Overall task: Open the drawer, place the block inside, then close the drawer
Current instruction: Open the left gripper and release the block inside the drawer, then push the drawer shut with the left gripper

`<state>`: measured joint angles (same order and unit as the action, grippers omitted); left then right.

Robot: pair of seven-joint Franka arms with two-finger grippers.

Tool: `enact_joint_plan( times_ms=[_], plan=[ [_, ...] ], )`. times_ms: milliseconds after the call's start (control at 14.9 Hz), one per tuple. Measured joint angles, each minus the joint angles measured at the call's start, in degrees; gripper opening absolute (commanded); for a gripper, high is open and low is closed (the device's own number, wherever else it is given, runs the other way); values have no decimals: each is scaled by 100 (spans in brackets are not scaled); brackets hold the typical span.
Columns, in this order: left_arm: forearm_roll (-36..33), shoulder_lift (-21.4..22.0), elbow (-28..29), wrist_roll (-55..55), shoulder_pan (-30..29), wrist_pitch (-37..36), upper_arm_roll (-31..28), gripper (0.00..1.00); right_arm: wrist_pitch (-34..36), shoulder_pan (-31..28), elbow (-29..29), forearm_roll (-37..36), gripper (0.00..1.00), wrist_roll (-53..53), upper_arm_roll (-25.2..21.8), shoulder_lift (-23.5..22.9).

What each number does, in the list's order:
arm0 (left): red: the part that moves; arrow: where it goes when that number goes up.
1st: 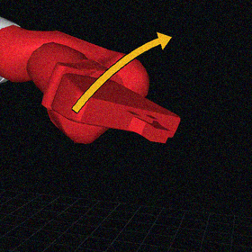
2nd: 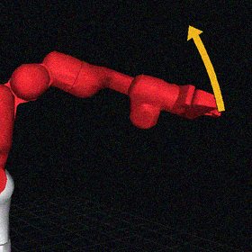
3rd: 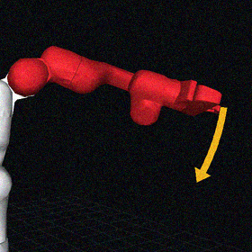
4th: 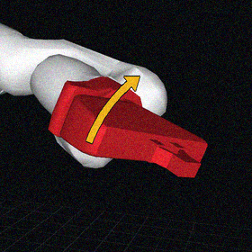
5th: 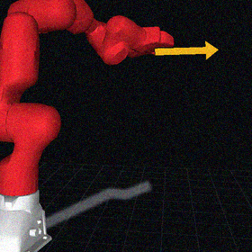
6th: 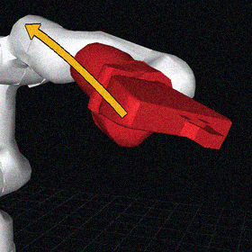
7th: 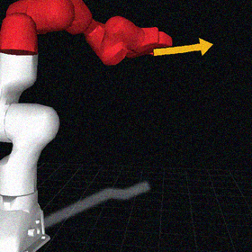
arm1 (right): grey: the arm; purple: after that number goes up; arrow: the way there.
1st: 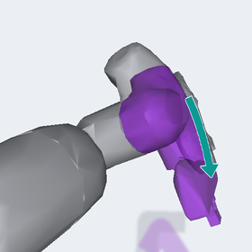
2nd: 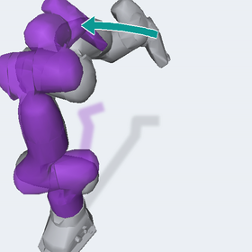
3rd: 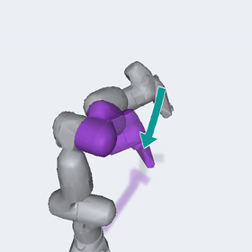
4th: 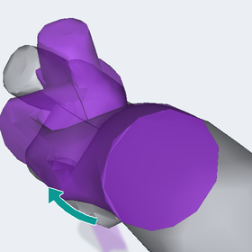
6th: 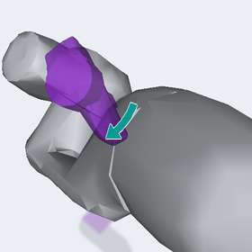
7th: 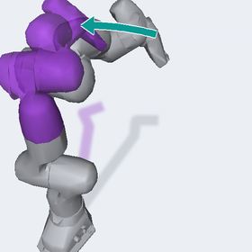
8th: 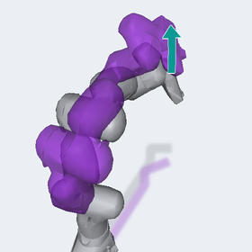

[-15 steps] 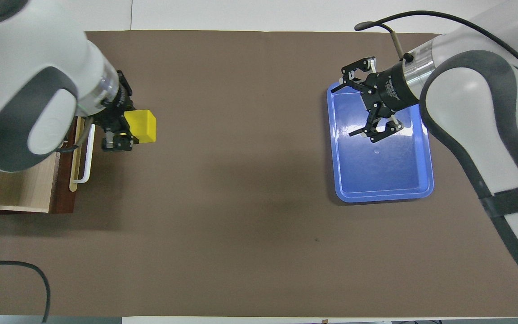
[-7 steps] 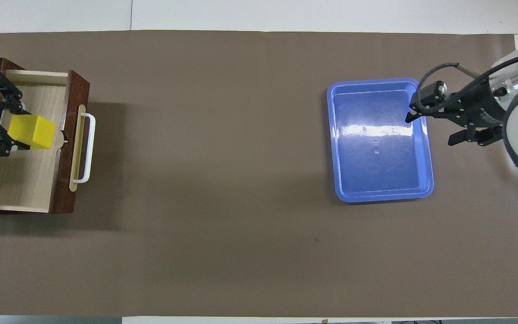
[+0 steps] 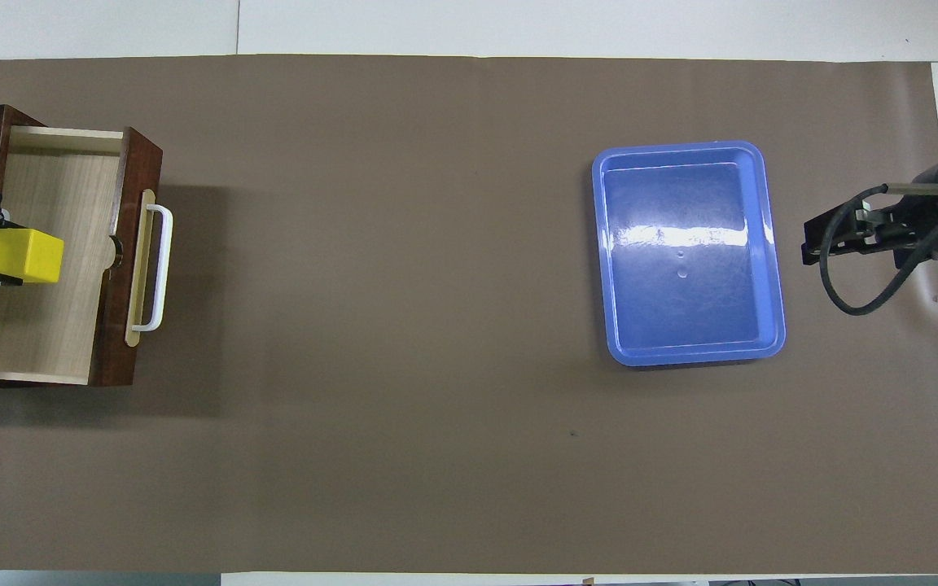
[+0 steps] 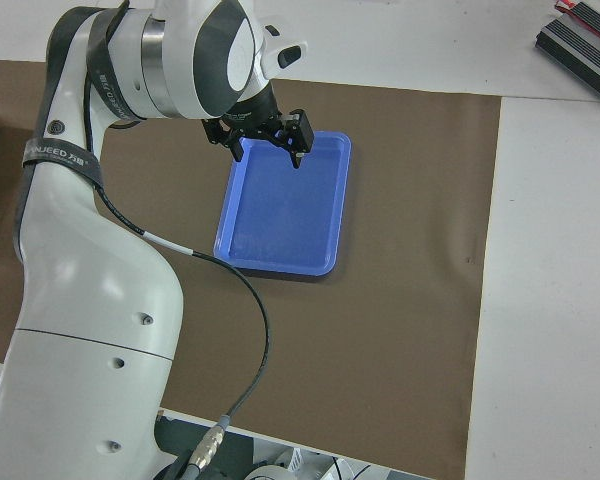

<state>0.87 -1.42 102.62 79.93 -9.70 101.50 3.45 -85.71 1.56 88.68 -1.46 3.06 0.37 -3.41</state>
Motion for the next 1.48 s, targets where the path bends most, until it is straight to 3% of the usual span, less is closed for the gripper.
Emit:
enact_joint_plan(
  times_ms=[269,605,672,739,806,1008,1142,1344,1478],
  plan=[
    [1,133,877,45,-46,792,1,0,-342,-26,1,-5,100,-1,-3,-11],
    [1,205,1433,68,-70,1311,-1,0,-207,-73,7,-4,100,0,-6,-11],
    [1,222,1509,68,-70,1384,3,31,-174,-74,8,-4,100,0,-7,-11],
    [-1,230,1532,67,-70,1404,10,82,-152,-74,9,-4,100,0,-8,-11],
    [-29,238,1532,64,-70,1408,22,100,-124,-74,9,-4,100,0,-9,-11],
    [-257,265,1341,63,-60,1298,77,100,-99,-74,10,-4,100,0,-8,-11],
    [-269,247,823,112,52,731,119,100,-99,-74,10,-4,100,0,1,-11],
    [-272,128,108,841,768,90,169,100,-98,-73,10,-4,100,0,7,-11],
    [-288,52,136,1285,1316,99,203,100,-98,-74,10,-4,100,0,4,-11]
  ],
)
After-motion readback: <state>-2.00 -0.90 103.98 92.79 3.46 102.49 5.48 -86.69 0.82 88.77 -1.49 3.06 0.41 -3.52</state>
